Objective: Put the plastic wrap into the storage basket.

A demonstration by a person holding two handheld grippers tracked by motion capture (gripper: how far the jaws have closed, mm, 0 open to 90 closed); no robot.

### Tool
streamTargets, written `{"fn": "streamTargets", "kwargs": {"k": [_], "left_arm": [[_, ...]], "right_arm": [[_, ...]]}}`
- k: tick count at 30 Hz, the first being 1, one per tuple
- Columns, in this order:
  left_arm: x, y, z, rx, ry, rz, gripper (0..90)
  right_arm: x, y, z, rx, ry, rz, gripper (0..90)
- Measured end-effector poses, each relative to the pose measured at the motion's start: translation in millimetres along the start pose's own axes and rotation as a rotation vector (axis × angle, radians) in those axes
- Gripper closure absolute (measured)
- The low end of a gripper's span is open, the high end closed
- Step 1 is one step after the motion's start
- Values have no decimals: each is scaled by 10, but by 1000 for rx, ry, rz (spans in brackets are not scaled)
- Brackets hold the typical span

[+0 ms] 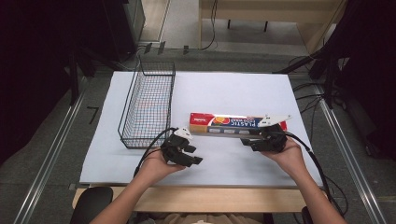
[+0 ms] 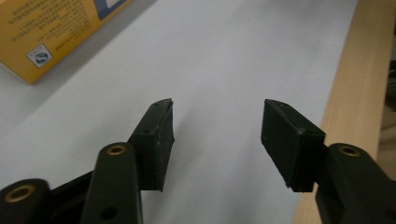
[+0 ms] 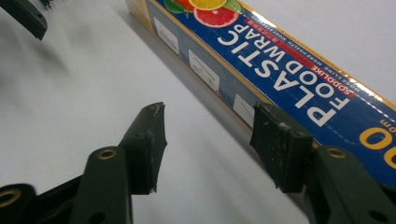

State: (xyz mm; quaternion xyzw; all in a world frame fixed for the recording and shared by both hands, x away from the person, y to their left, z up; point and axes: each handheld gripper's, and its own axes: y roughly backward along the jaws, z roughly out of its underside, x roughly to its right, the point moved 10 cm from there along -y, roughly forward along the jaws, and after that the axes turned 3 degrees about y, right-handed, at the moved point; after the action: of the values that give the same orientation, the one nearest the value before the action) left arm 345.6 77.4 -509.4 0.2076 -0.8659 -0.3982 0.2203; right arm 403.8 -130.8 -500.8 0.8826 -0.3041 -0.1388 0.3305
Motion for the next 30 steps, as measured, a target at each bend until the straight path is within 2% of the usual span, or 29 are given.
{"fn": "streamTargets", "kwargs": {"k": [2, 3, 4, 6, 7, 10, 13, 16, 24, 25, 27, 30], "left_arm": [[0, 0, -1, 2, 12, 8, 425], [0, 0, -1, 2, 12, 8, 409], [-3, -1, -2, 6, 14, 6, 395], [-14, 7, 9, -1, 8, -4, 374], [-14, 11, 11, -3, 10, -1, 356], [7, 37, -9, 8, 49, 28, 329], [5, 70, -17, 19, 65, 33, 323], [-18, 91, -20, 22, 40, 10, 326], [-26, 68, -33, 26, 29, 10, 341], [-27, 65, -31, 27, 18, -3, 341], [-23, 52, -8, 6, -4, -8, 374], [-2, 22, 5, -13, 7, 0, 382]], "right_arm": [[-34, -19, 27, -27, -39, -48, 409], [-34, -19, 27, -27, -39, -48, 409], [-61, -26, 41, -32, -2, -50, 394], [-75, -25, 41, -33, 3, -53, 375], [-100, -32, 37, -30, -13, -80, 358], [-104, -46, 45, -33, 0, -82, 342], [-116, -62, 71, -46, 27, -91, 343], [-130, -54, 81, -50, 38, -102, 379], [-144, -42, 101, -57, 44, -107, 424], [-141, -44, 104, -57, 43, -107, 425], [-126, -43, 119, -67, 36, -99, 426], [-112, -29, 133, -65, 19, -106, 433]]}}
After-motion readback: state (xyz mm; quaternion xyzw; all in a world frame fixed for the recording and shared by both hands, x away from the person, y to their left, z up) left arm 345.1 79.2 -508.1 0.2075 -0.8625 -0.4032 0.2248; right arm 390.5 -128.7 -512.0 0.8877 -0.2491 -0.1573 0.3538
